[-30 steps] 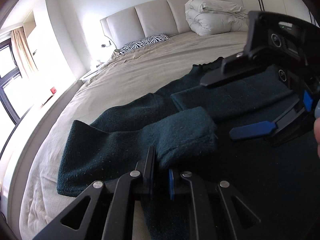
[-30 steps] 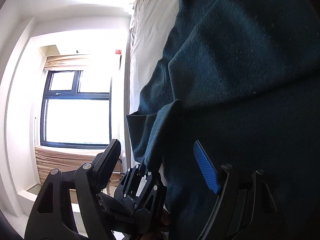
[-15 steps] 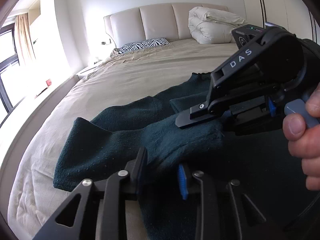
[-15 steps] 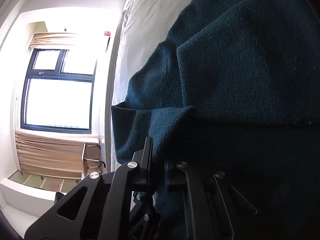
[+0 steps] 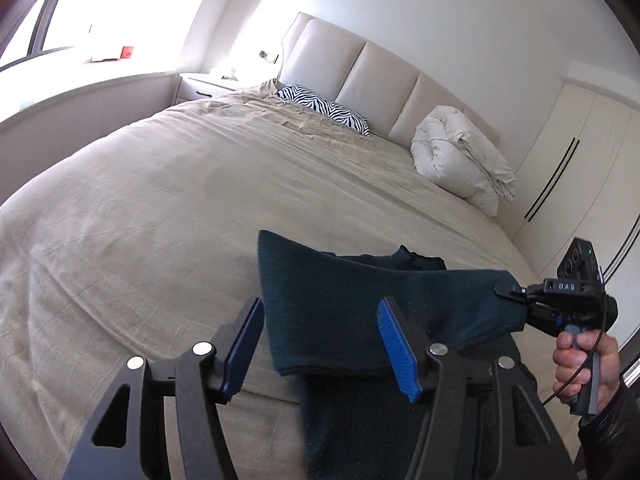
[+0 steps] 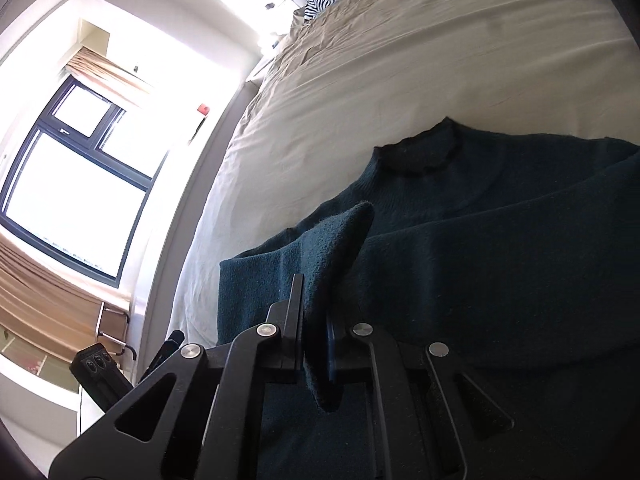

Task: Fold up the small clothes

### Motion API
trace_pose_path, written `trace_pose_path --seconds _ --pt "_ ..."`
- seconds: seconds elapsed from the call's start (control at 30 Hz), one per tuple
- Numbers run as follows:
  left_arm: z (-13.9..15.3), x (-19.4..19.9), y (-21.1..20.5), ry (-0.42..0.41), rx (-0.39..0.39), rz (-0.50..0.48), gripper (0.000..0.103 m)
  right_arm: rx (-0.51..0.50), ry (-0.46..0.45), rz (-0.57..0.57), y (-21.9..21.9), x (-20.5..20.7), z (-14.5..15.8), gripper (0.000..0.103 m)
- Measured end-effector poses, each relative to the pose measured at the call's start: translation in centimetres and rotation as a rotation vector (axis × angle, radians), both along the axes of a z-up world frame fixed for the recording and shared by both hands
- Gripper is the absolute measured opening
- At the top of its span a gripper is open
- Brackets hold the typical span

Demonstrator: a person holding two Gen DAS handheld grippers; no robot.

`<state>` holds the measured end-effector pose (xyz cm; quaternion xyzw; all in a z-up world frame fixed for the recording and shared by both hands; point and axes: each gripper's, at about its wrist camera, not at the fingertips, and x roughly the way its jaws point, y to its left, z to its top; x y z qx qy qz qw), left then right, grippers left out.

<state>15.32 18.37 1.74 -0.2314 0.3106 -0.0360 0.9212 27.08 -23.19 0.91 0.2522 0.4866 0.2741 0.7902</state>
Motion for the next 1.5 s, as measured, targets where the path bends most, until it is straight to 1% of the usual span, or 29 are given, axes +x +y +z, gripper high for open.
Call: trace_pose_path --seconds 0.03,0.1,0.17,0.27,0.33,0.4,0.53,0.67,0.97,1.03,1.1,1.37,1.5 --pt "-0.1 0.4 0.9 0.007 -0.039 0.005 0.056 -0.005 0.001 -0.02 -1.5 0.2 -0.2 0.007" --pt "-0.5 1.2 2.2 0.02 -0.086 0.02 0.055 -0.018 0.01 -0.063 -3.9 0.6 -0.7 0.007" --pt "-0.9 2.2 2.9 0.025 -0.136 0.016 0.052 -0.035 0.022 -0.104 -7.6 0.9 -1.7 0.007" --pt "-1.3 3.6 3.1 0.036 -0.176 0.009 0.052 -0.056 0.051 -0.157 -11.4 1.4 -3.3 0.007" --pt "-1.7 4.6 2.9 0.047 -0.215 -0.013 0.052 -0.069 0.068 -0.18 -12.9 1.7 -4.5 0.007" --pt "-2.2 5.4 2.5 0.061 -0.233 -0.028 0.052 -0.077 0.078 -0.2 -14.0 1.9 -5.7 0.007" --pt "-3.1 7.0 1.2 0.085 -0.245 -0.061 0.052 -0.087 0.096 -0.209 -14.6 2.0 -7.5 0.007" --pt "-3.5 8.4 0.0 0.099 -0.26 -0.088 0.052 -0.098 0.102 -0.217 -14.6 2.0 -8.7 0.007" --pt "-4.4 9.7 -0.8 0.135 -0.265 -0.107 0.052 -0.128 0.11 -0.237 -16.4 1.6 -9.2 0.007" --pt "-4.6 10.0 -1.1 0.147 -0.25 -0.109 0.052 -0.129 0.11 -0.239 -16.6 1.5 -9.2 0.007" --pt "-4.8 10.3 -1.2 0.159 -0.23 -0.102 0.052 -0.131 0.11 -0.241 -16.2 1.9 -9.5 0.007" --pt "-6.3 11.4 -1.9 0.194 -0.223 -0.122 0.052 -0.134 0.13 -0.21 -15.5 2.6 -10.6 0.007" --pt "-5.9 11.6 -1.9 0.162 -0.23 -0.143 0.052 -0.12 0.123 -0.215 -15.4 2.6 -10.9 0.007"
